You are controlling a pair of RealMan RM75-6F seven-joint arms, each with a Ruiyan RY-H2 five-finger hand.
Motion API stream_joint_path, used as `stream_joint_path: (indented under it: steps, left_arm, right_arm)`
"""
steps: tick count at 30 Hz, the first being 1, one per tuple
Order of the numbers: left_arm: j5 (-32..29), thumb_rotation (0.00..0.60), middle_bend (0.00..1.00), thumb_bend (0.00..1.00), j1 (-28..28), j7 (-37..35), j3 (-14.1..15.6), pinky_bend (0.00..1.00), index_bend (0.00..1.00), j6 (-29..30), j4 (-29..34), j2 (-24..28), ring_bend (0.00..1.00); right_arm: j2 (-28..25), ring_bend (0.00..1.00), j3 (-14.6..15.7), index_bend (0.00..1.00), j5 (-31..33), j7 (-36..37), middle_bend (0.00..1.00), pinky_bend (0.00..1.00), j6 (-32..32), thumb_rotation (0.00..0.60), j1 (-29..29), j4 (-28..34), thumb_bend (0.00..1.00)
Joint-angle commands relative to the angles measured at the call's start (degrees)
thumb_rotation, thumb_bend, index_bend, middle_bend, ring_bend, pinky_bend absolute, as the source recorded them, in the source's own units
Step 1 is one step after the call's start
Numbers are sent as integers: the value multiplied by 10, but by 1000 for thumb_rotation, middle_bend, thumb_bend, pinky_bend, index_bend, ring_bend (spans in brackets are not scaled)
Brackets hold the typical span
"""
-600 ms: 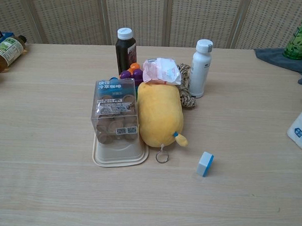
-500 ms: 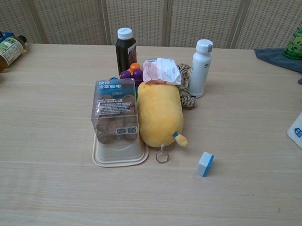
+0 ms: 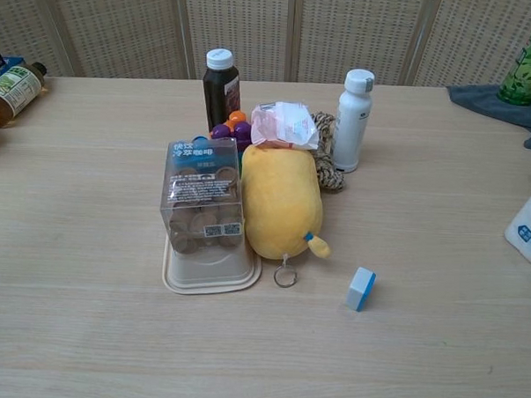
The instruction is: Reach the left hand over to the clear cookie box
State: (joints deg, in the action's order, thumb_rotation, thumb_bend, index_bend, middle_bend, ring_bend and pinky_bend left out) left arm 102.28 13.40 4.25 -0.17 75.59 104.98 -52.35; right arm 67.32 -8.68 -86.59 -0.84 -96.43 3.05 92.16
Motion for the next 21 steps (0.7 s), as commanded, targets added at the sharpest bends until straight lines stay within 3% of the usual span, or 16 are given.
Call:
stream_joint_path:
  steps: [1,10,21]
  left_arm:
    - [107,600,0,0,101,-30,-13,0,0,-55,-98,-32,0]
    - [198,600,0,0,237,-21,-19,0,0,-128,-185,-76,0]
    - [194,600,0,0,324,-6,-13,0,0,-194,-248,-173,0]
  right_arm:
    - [-2,0,-1,0,-1,4,0,0,-2,600,-1,3,0]
    - [-9,0,-4,0,10,12,0,0,8,600,-4,15,0]
    - [-9,0,-6,0,10,16,0,0,8,600,-6,20,0]
